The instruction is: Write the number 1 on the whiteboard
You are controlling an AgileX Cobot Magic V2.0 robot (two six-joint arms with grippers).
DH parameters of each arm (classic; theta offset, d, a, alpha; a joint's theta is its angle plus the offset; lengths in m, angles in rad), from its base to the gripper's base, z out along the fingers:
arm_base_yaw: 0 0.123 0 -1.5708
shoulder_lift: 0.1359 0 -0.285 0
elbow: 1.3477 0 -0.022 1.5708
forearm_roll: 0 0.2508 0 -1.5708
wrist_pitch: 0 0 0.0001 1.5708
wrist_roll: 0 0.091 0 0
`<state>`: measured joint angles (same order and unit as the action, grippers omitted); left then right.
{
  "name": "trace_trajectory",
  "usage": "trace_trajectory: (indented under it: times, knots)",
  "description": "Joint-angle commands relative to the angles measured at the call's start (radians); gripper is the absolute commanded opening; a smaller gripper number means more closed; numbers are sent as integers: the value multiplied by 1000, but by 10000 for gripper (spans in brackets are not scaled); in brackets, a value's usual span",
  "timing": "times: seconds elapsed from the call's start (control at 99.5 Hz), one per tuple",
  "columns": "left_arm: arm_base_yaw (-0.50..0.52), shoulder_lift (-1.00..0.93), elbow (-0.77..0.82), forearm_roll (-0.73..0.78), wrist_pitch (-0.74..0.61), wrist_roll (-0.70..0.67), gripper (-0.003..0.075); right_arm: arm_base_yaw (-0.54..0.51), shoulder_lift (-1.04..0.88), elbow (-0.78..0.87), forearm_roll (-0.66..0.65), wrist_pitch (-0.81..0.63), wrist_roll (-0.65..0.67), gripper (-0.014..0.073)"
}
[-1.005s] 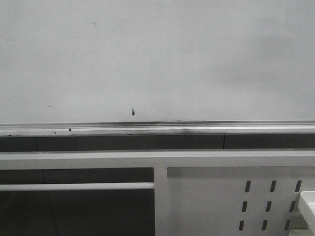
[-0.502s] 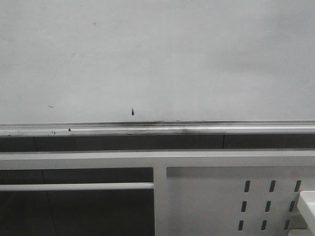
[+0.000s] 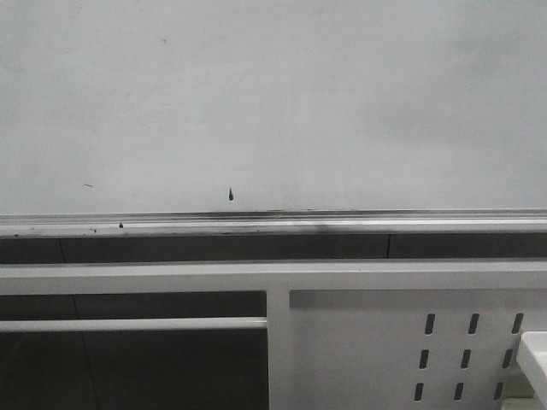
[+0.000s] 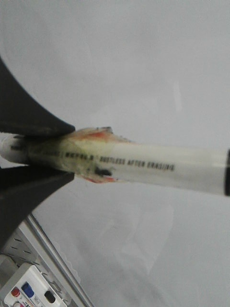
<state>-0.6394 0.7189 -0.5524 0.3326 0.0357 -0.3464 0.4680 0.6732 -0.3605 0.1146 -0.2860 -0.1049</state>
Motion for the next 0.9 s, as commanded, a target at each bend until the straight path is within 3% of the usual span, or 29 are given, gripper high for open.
trace_trajectory:
  times: [0.0,0.512,0.784,0.894]
  knots:
    - [-8,-4,-38,-1,-83,-8,-20,3,3,-27,-2,-74,-13,-50]
    - [-8,-4,-38,-1,-87,-8,-20,3,3,-27,-2,-98,-13,-50]
    - [-8,17,-38,-9,-100,-8,-20,26,5,-41,-2,-22,5,-50]
    - [-8,45,-38,-9,-86,-8,-20,72,5,-111,-6,134,5,-50]
